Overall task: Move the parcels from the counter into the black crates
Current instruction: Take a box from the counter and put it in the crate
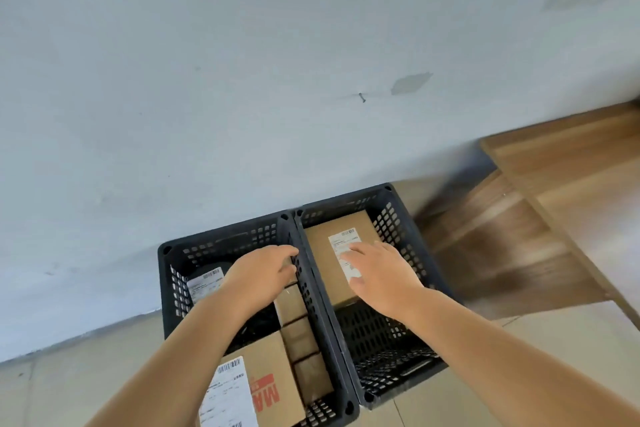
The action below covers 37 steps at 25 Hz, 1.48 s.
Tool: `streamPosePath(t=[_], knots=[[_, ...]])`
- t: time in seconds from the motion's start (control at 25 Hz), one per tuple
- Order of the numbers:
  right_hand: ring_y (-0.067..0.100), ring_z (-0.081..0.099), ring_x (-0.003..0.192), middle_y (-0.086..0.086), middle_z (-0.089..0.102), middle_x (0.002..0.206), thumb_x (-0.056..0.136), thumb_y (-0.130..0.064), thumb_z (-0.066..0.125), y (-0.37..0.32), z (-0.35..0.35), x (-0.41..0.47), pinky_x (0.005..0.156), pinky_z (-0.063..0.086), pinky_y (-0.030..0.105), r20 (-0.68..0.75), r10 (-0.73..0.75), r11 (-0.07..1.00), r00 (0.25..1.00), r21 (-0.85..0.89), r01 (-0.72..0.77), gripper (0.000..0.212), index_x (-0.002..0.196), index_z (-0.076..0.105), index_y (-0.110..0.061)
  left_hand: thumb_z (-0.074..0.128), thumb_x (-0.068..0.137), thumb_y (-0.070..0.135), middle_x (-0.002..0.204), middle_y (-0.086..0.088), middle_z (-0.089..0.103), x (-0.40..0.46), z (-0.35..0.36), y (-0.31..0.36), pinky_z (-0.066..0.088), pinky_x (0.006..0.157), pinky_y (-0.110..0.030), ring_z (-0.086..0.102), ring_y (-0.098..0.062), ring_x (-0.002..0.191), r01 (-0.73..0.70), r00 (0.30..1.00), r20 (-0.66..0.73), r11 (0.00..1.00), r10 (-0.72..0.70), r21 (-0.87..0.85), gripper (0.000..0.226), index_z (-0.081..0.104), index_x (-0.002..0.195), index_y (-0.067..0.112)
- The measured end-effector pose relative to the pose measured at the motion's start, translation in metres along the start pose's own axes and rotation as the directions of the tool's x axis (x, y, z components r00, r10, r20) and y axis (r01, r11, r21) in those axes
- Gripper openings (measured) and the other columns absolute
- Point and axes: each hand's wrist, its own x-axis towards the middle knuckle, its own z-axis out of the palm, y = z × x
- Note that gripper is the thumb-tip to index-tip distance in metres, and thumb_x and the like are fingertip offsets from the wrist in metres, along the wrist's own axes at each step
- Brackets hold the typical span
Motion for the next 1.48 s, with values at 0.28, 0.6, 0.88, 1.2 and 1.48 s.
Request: streamPosePath(t=[0.28, 0.6, 0.88, 1.2, 1.48], knots=[[0.014, 0.042, 0.132, -0.008, 0.046, 0.145, 0.097, -0.026, 0.049, 0.061, -0.038, -0.095, 0.110, 0.029, 0.028, -0.120, 0.190, 0.964, 0.974, 0.210, -0.162, 0.044, 0.141, 0.046, -0.023, 0.043, 0.098, 0.038, 0.143, 0.008, 0.049, -0.009, 0.020, 0.109, 0.040, 0.101, -0.029, 0.049, -0.009, 0.126, -0.123, 0.989, 0.092, 0.991, 0.117, 0.057, 0.045, 0.042, 0.142, 0.029], [0.018, 0.045, 0.130, -0.007, 0.052, 0.139, 0.096, -0.027, 0.048, 0.173, -0.048, -0.266, 0.107, 0.035, 0.031, -0.167, 0.322, 0.911, 0.932, 0.324, -0.256, 0.040, 0.135, 0.053, -0.025, 0.048, 0.094, 0.036, 0.138, 0.011, 0.053, -0.055, 0.106, 0.292, 0.040, 0.100, -0.024, 0.052, -0.004, 0.120, -0.274, 0.959, 0.076, 0.962, 0.272, 0.018, 0.044, 0.046, 0.138, 0.031], [0.019, 0.058, 0.111, -0.007, 0.063, 0.110, 0.091, -0.024, 0.048, 0.290, -0.053, -0.437, 0.084, 0.045, 0.026, -0.174, 0.496, 0.825, 0.851, 0.402, -0.398, 0.032, 0.120, 0.062, -0.026, 0.050, 0.095, 0.033, 0.127, 0.014, 0.060, -0.101, 0.198, 0.463, 0.041, 0.093, -0.019, 0.055, -0.002, 0.114, -0.423, 0.906, 0.042, 0.906, 0.422, 0.016, 0.036, 0.055, 0.131, 0.029], [0.005, 0.060, 0.103, -0.010, 0.067, 0.112, 0.091, -0.021, 0.052, 0.391, -0.059, -0.532, 0.089, 0.048, 0.021, -0.233, 0.643, 0.644, 0.729, 0.680, -0.350, 0.031, 0.119, 0.066, -0.026, 0.051, 0.096, 0.030, 0.112, 0.012, 0.067, -0.095, 0.262, 0.586, 0.048, 0.091, -0.027, 0.060, -0.006, 0.103, -0.473, 0.881, -0.031, 0.881, 0.473, -0.015, 0.025, 0.064, 0.117, 0.029], [0.008, 0.063, 0.095, -0.011, 0.067, 0.106, 0.089, -0.023, 0.056, 0.527, -0.072, -0.547, 0.080, 0.049, 0.019, -0.224, 0.732, 0.576, 0.643, 0.708, -0.409, 0.027, 0.113, 0.069, -0.025, 0.052, 0.096, 0.031, 0.105, 0.015, 0.066, 0.002, 0.304, 0.691, 0.051, 0.088, -0.024, 0.060, 0.002, 0.096, -0.552, 0.830, 0.036, 0.829, 0.556, -0.087, 0.022, 0.063, 0.115, 0.030]])
